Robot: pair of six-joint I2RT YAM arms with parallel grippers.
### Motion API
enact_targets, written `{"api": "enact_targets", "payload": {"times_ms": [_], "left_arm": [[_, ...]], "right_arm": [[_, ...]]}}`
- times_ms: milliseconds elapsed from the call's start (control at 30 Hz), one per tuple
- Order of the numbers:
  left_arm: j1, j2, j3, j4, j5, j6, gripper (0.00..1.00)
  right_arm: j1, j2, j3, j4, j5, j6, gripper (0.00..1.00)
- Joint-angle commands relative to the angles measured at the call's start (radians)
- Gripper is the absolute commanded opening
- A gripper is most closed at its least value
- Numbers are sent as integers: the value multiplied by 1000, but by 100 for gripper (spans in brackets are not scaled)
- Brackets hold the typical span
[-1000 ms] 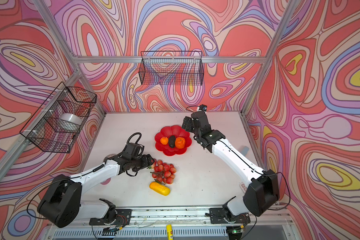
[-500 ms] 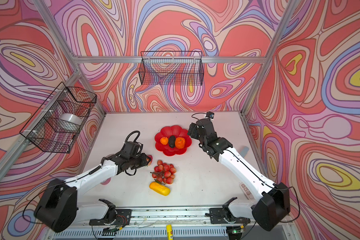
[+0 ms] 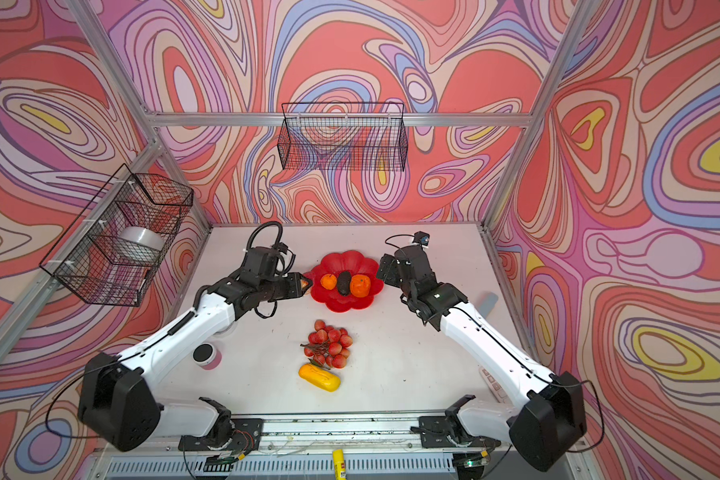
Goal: Place and organize the fake fruits in the fruit bowl
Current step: 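Place the peach in the red bowl with the left gripper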
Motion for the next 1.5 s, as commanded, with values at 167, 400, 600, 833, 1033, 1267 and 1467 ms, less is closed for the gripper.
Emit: {"api": "enact_targets", "payload": {"times_ms": [167, 400, 600, 833, 1033, 1267, 1467], "left_arm": [[-66, 281, 181, -31, 27, 57, 27], [-76, 418, 255, -35, 27, 52, 27], [-86, 487, 278, -61, 8, 32, 31], [-87, 493, 291, -86, -17, 3, 52], [-86, 404, 268, -69, -33, -8, 60], [-85, 188, 220, -10, -139, -1, 70], [-64, -61, 94, 85, -330, 17, 78]], "right_arm": [[-4, -50, -13, -47, 13, -28, 98], [-3, -60, -17, -63, 40, -33, 98], [-4, -54, -21, -58, 51, -33, 98], [-4, -54, -15, -57, 51, -42, 98], [-4, -50, -6, -63, 40, -59, 98], [-3, 11, 45, -83, -83, -133, 93], [118, 79, 74, -120, -168, -230, 86]]}}
